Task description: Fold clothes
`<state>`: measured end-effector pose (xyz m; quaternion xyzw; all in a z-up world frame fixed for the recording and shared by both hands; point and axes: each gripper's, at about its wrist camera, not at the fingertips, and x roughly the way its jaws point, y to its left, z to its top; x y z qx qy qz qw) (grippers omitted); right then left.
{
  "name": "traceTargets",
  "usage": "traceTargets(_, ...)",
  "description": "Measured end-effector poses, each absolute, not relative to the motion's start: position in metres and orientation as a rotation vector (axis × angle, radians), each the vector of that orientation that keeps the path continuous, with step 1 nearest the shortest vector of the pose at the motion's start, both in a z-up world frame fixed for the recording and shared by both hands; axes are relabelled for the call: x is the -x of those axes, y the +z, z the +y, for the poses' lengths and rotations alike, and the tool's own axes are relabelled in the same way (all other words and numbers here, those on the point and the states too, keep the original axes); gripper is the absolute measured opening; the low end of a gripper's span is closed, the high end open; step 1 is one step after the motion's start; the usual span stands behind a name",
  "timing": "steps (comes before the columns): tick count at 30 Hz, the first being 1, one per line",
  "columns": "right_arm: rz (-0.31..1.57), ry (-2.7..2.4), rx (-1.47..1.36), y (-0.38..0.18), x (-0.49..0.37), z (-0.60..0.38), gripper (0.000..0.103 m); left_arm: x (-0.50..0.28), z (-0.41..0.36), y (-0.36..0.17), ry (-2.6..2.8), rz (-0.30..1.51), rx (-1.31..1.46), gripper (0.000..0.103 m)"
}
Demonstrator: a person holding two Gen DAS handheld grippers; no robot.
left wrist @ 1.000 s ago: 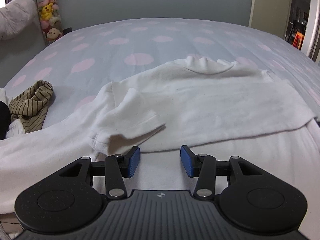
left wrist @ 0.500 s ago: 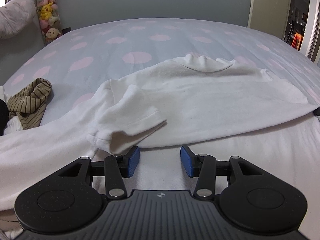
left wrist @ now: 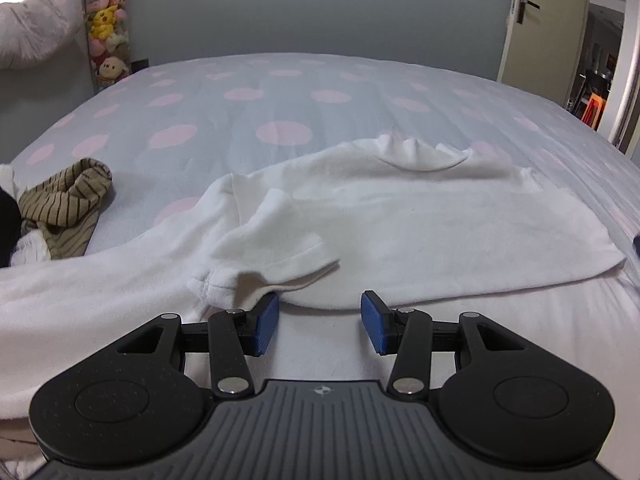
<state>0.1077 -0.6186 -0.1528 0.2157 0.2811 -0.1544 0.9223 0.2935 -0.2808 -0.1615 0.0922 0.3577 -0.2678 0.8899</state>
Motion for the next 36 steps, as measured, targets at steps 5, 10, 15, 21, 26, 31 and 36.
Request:
traceTargets(5,0.539,-0.311,-0.453,-0.145,-0.116,-0.622,0.034,-0.296,-0.282,-0.156,-0.569,0.737,-0.198,0.043)
traceTargets(10,0.582,-0.303,-0.386,-0.143,-0.156,-0.629,0.019,-0.303,-0.27,-0.15,-0.56,0.736,-0.159,0.043)
traceTargets(15,0.665,-0.324,-0.362,-0.158,-0.18,-0.634,0.009,-0.307,-0.257,-0.149,-0.534,0.722,-0.163,0.047)
traceTargets(21,0.672,-0.365,-0.422,-0.154,-0.163,-0.629,0.019,-0.312,-0.245,-0.149,-0.507,0.717,-0.158,0.048)
traceTargets(26,0.623,-0.348,-0.493,-0.146,-0.111,-0.588,0.032,-0.321,-0.226,-0.152,-0.433,0.724,-0.108,0.048)
traceTargets(31,0.642,-0.323,-0.432,-0.16,-0.099,-0.561,0.033,-0.334,-0.2,-0.15,-0.332,0.736,0.013,0.049)
traceTargets(36,0.617,-0.29,-0.446,-0.168,-0.11,-0.561,0.033,-0.331,-0.192,-0.146,-0.302,0.721,0.039,0.05)
